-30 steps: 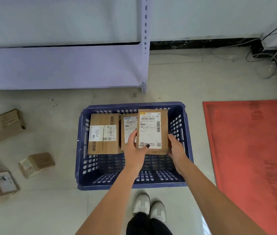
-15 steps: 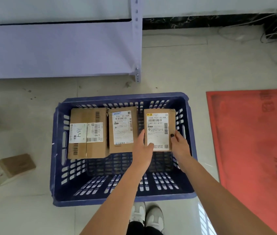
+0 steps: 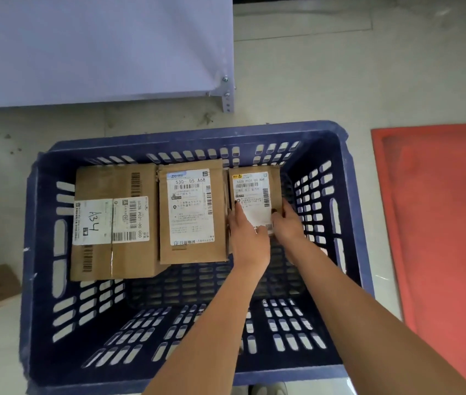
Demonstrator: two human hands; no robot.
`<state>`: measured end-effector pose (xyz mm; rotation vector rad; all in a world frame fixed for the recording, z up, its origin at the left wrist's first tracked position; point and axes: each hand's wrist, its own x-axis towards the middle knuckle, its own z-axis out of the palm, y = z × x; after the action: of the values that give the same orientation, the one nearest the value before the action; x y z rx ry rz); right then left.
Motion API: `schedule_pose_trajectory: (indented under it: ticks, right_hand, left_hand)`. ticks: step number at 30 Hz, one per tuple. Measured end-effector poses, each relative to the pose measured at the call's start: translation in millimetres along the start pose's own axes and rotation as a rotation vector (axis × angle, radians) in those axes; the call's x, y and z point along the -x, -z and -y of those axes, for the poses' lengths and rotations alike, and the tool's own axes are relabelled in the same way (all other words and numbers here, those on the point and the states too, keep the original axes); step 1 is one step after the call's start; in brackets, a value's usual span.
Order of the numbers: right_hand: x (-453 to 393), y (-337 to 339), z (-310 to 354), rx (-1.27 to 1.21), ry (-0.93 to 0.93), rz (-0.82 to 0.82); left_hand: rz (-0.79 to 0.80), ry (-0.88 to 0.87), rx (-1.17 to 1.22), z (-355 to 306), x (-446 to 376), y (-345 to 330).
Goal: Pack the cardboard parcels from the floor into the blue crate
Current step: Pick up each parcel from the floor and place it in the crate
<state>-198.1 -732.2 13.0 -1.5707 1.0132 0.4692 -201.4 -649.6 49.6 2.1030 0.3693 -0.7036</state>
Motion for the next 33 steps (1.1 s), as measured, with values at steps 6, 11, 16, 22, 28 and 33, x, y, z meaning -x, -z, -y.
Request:
schedule_pose_trajectory:
  ticks: [6,11,16,22,28,33]
  right_hand:
    - [-9.7,-4.8,-1.2,0.017,-0.019,-0.005]
    - [-16.8,-4.9,-1.9,0.073,-0.030,0.000]
    - [-18.1,-6.4,1.6,0.160,-0.042,-0.016]
    - [21.3,15.7,24.9,0.136,0.005,-0.024]
    - [111.6,46.3,71.7,-0.024,0.110,0.097]
    - [178.1,40.8,122.7,-0.031,0.177,0.147]
  left_hand:
    - [0.017,-0.019,-0.092,11.7,6.6,-0.2]
    - [0.024,0.006,-0.019,9.7,5.3,3.1]
    - [0.006,0.029,0.059,5.1,5.4,3.0]
    - [0.030,0.062,0.173,-16.6,25.2,21.1]
    - [0.065,0.038,0.268,-66.5,72.4,76.5]
    - [0.011,0.040,0.397,-101.7,102.6,148.7]
